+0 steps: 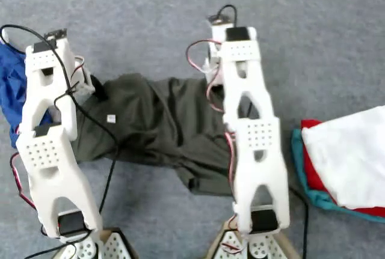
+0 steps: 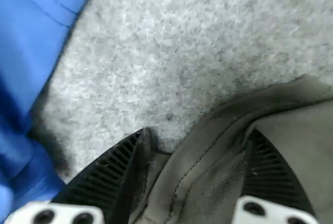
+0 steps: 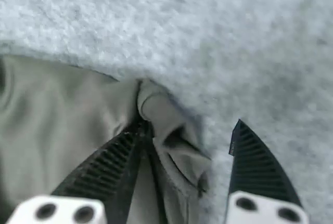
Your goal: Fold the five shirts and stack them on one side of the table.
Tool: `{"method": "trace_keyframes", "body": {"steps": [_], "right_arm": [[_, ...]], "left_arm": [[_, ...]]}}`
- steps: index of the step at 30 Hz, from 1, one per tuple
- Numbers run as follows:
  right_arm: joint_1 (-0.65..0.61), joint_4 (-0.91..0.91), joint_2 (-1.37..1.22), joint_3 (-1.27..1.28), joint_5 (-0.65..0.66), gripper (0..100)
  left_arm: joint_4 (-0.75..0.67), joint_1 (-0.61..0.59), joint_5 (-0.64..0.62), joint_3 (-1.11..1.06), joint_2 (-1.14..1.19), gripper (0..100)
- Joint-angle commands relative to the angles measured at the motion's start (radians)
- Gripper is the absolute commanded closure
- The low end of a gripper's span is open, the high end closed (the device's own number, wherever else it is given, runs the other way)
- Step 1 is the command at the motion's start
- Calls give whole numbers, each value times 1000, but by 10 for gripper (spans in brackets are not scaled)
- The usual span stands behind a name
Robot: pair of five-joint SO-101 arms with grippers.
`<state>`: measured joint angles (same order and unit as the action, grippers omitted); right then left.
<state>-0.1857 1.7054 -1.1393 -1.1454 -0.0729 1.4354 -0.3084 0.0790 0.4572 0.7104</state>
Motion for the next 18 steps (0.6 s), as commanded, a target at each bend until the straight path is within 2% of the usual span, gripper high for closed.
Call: {"method": "trace_keyframes", "body": {"steps": [1,4,9,11,18], "right_arm": [[-30,68,-104,-245,-11,743],[-21,75,-177,-355,-11,797],[10,75,-214,-444,-2,993],[28,75,-214,-446,-2,985],[110,69,-213,-453,-2,994]], "left_arm": [[-5,2,-3,46,4,743],[-5,2,0,46,15,824],[-61,-17,48,46,15,950],[-78,-21,55,46,15,984],[-84,-31,55,48,15,980]]}}
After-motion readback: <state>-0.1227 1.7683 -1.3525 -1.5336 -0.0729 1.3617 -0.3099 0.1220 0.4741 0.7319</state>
